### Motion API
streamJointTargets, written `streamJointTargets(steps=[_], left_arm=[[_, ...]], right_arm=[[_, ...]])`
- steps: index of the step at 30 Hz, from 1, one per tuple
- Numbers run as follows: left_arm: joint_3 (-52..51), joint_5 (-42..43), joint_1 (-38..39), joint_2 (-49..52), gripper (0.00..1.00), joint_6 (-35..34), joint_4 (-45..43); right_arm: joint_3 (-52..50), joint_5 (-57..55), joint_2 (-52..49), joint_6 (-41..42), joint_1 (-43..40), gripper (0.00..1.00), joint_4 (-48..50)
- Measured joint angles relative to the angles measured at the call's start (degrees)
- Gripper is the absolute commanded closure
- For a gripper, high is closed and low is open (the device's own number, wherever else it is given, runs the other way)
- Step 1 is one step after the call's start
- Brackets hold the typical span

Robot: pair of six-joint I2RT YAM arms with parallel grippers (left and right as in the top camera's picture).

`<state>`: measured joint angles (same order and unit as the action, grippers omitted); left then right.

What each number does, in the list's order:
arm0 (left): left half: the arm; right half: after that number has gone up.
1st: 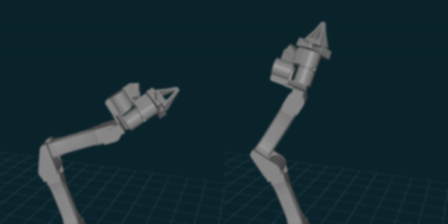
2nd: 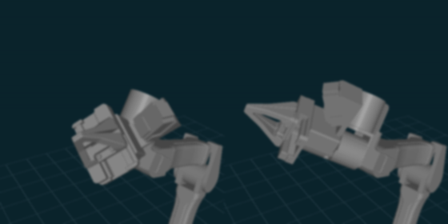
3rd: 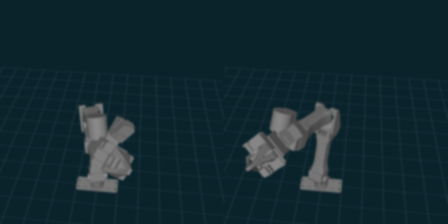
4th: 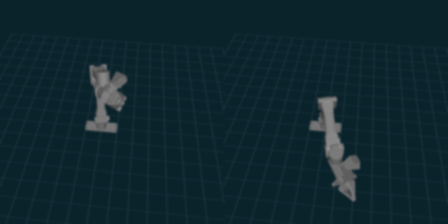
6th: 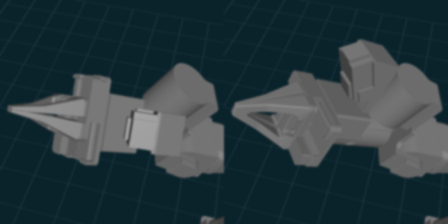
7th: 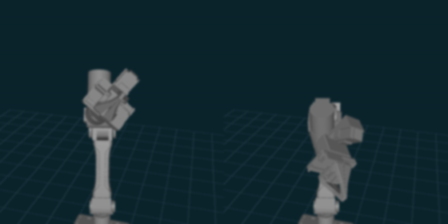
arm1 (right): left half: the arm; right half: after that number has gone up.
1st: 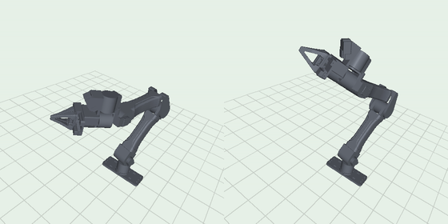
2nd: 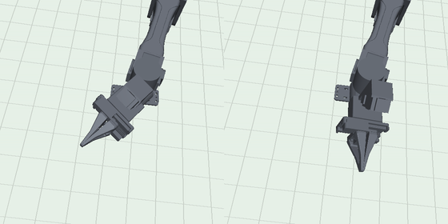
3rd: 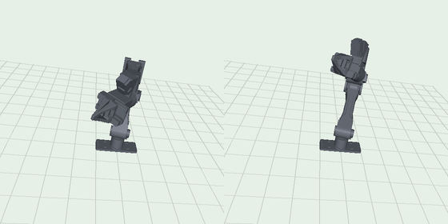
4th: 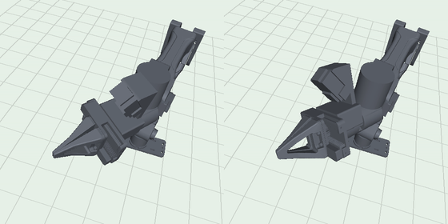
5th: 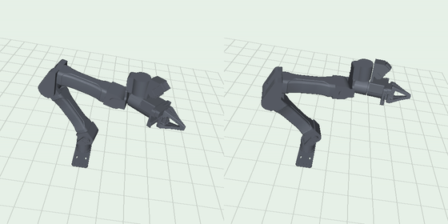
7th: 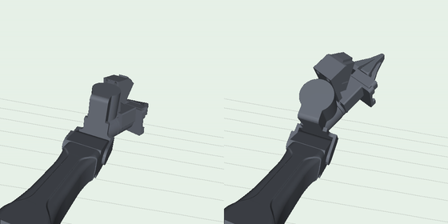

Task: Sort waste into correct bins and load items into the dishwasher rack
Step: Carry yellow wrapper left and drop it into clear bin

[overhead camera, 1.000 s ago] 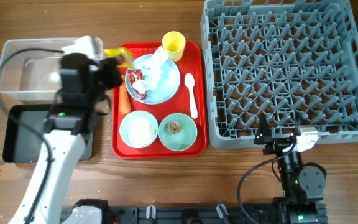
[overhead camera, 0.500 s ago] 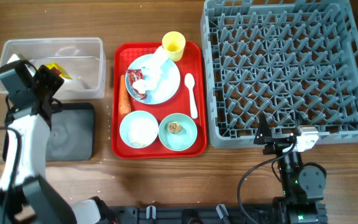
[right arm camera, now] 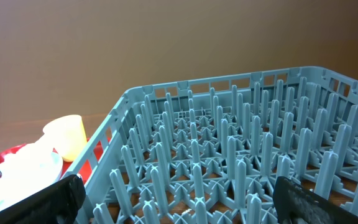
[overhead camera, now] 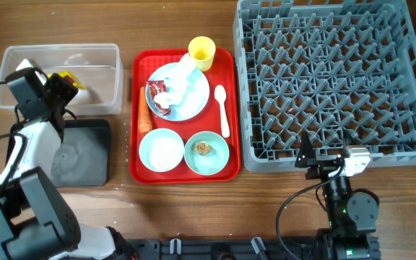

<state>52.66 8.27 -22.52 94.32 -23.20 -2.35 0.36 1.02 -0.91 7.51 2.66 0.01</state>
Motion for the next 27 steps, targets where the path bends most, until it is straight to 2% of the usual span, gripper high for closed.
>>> streamJointTargets(steps=[2, 6, 9, 12, 16, 19, 22, 27], left_arm=[[0.0, -0.7, 0.0, 1.1, 0.38, 0.6, -1.0], [0.0, -1.0, 0.0, 1.4, 0.25, 1.6, -4.2], [0.0, -0.3, 0.0, 1.4, 0.29, 3.0, -4.3], [0.9, 0.0, 0.0, 1.4, 0.27, 3.6, -1.0], [9.1, 0.9, 0.0, 1.4, 0.24, 4.3, 12.6], [20.8, 2.1, 1.2, 1.4, 0.19, 6.2, 26.9], [30.0, 2.4, 4.5, 1.1, 0.20, 8.2, 37.7], [34.6, 2.8, 12.7, 0.6, 0.19, 9.5, 46.7]], right_arm=[[0.0, 0.0, 0.0, 0.0, 0.0, 0.00, 0.0], [0.0, 0.0, 0.0, 0.0, 0.0, 0.00, 0.0], [0.0, 0.0, 0.0, 0.0, 0.0, 0.00, 0.0], [0.0, 0.0, 0.0, 0.0, 0.0, 0.00, 0.0], [0.0, 0.0, 0.0, 0.0, 0.0, 0.00, 0.0], [0.0, 0.0, 0.0, 0.0, 0.0, 0.00, 0.0], [0.0, 0.0, 0.0, 0.0, 0.0, 0.00, 0.0], [0.0, 0.0, 0.0, 0.0, 0.0, 0.00, 0.0]])
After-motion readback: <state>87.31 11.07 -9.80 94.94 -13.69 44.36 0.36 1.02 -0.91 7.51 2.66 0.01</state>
